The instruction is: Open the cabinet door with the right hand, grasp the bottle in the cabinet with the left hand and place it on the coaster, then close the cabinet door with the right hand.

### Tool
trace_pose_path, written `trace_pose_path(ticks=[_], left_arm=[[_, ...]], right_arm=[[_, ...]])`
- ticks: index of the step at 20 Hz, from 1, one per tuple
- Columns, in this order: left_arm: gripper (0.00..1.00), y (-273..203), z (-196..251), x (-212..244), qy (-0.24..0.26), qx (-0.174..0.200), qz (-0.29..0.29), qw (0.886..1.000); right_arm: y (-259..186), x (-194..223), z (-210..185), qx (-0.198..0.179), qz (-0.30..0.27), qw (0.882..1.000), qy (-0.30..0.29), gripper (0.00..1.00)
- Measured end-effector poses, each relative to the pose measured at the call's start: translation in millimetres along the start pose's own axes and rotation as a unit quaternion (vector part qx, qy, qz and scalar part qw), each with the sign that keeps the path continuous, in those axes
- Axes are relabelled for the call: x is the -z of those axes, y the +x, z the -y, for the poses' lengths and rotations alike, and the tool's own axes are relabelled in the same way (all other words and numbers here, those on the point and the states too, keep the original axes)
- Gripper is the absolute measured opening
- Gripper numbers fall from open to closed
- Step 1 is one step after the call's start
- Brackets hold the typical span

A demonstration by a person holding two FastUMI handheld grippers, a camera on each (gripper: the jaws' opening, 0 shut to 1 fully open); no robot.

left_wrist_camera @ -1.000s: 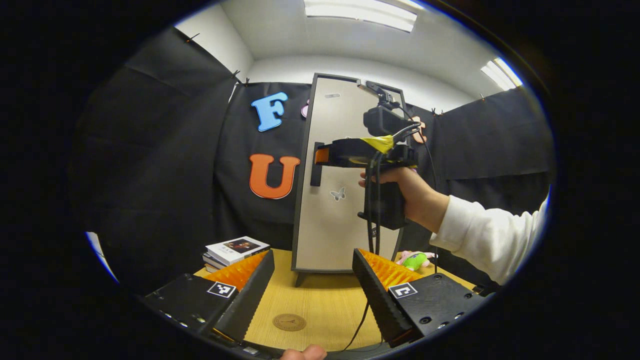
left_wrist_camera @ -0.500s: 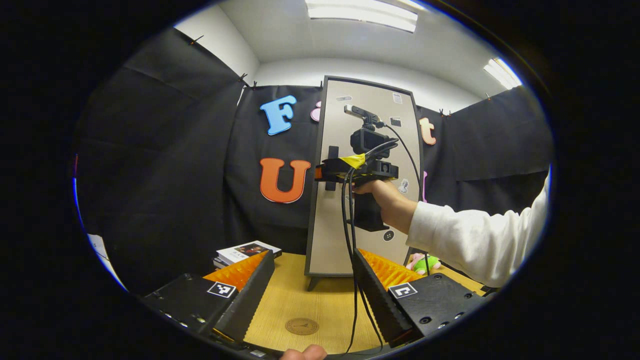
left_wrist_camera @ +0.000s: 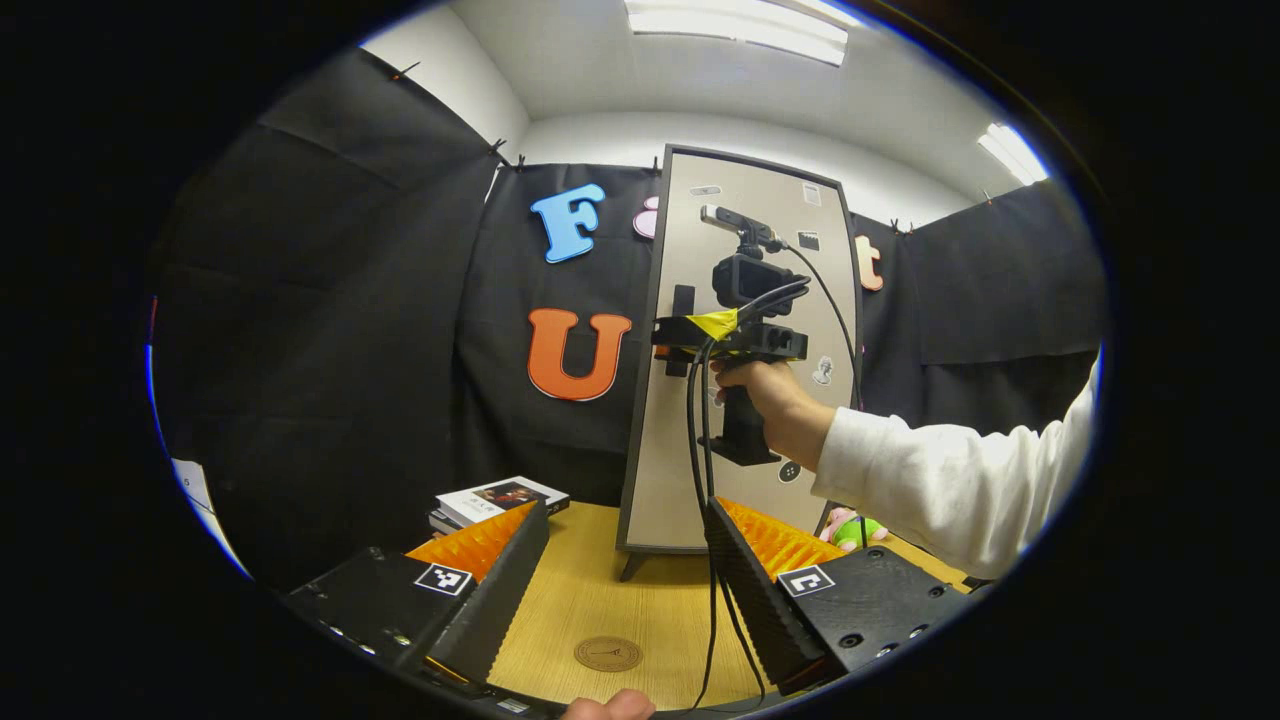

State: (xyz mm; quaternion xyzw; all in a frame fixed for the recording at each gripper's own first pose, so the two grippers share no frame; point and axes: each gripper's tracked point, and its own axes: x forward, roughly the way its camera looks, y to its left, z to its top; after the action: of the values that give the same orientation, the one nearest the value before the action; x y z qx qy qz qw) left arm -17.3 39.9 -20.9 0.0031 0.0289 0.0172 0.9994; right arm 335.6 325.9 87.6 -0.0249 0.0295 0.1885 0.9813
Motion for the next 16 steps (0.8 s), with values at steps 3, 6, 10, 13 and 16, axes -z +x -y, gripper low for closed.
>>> trace_pose_path(ticks=[3, 6, 10, 13, 16], left_arm=[[0.95, 2, 1, 0, 0.000, 0.003, 0.001, 1.000], [0.95, 3, 2, -1, -0.001, 0.006, 0.001, 1.000], [0.95, 2, 2, 0, -0.002, 0.005, 0.001, 1.000], [0.95, -3, 2, 2, 0.001, 0.003, 0.000, 1.000], [0.95, -8, 4, 3, 0.005, 0.004, 0.000, 1.000]], right_arm=[[0, 0, 1, -0.004, 0.000, 1.000, -0.007, 0.31], [-1, 1, 0, -0.001, -0.001, 1.000, -0.011, 0.29], [-10, 5, -1, -0.011, -0.002, 1.000, -0.011, 0.29], [-27, 11, -6, -0.024, -0.007, 1.000, -0.007, 0.29], [-42, 10, -11, -0.042, -0.008, 0.999, 0.003, 0.29]])
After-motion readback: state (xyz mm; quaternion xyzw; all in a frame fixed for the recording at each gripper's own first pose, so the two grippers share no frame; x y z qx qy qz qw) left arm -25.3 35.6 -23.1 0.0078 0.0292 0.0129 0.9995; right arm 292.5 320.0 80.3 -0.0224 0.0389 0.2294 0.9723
